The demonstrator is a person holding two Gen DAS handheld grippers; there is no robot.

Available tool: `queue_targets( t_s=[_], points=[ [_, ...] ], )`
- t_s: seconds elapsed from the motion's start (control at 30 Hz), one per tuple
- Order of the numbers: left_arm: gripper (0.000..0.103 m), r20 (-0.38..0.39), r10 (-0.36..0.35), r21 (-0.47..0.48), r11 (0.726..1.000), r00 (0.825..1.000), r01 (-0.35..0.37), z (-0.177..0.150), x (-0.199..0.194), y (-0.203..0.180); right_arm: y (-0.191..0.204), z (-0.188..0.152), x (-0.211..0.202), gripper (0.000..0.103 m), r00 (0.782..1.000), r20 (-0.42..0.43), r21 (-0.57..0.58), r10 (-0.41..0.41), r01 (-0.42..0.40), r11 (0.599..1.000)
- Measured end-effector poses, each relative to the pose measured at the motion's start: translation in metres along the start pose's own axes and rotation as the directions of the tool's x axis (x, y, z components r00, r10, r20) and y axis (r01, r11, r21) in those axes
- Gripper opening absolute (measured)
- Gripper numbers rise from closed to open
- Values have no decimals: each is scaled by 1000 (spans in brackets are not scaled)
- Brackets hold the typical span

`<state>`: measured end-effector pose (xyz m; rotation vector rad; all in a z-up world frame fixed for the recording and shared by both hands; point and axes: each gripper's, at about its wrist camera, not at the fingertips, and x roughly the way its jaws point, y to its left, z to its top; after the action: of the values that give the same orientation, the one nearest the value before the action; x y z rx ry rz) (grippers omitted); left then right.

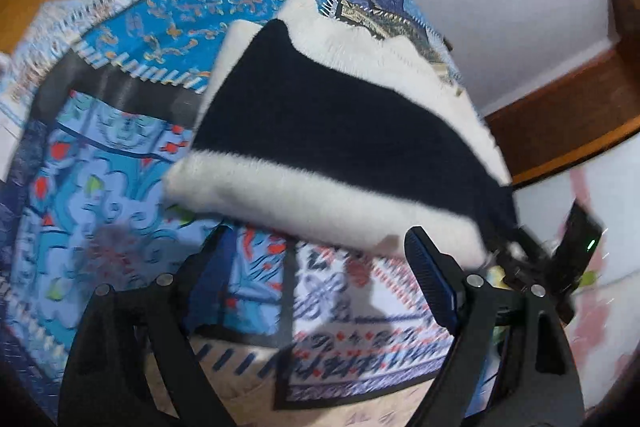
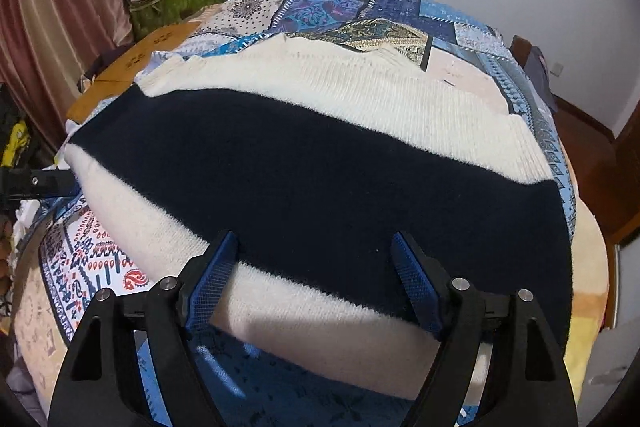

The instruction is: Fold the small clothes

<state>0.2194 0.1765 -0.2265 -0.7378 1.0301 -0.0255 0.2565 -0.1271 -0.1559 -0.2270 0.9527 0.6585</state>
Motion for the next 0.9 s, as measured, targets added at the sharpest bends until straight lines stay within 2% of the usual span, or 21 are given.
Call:
queue_targets(
  t_s=[0.13,0.27,0.33,0.37,0.43,0.5,0.63,0.77,0.9],
  points=[
    [86,0,-62,-79,995,998,61,17,14,5,-3,-1,0,77,1000,3,4,8,-8,1000],
    [84,21,-39,-114,993,999,41,33,27,6,1,-5,-3,77,1000,6,13,6,-6,1000],
    [68,41,14,-116,993,999,-9,41,33,5,2,-5,-4,77,1000,6,15,5,-6,1000],
    [63,50,15,-117,993,999,-9,44,33,8,2,-5,-5,77,1000,6,18,6,-6,1000],
    [40,66,-1,-139,990,998,10,50,33,12,2,-4,-6,77,1000,7,24,9,-9,1000],
    [28,93,10,-145,989,996,3,52,26,15,2,-4,-8,77,1000,9,31,11,-12,999],
    [25,135,56,-118,992,989,-40,53,5,21,4,-2,-16,77,1000,20,24,15,-15,1000],
    [25,201,190,-74,981,961,-178,48,-28,33,3,-4,-29,77,999,53,18,6,-7,1000],
    [25,245,299,-43,954,922,-298,49,-52,45,-2,-6,-38,77,997,76,39,13,-16,999]
  ],
)
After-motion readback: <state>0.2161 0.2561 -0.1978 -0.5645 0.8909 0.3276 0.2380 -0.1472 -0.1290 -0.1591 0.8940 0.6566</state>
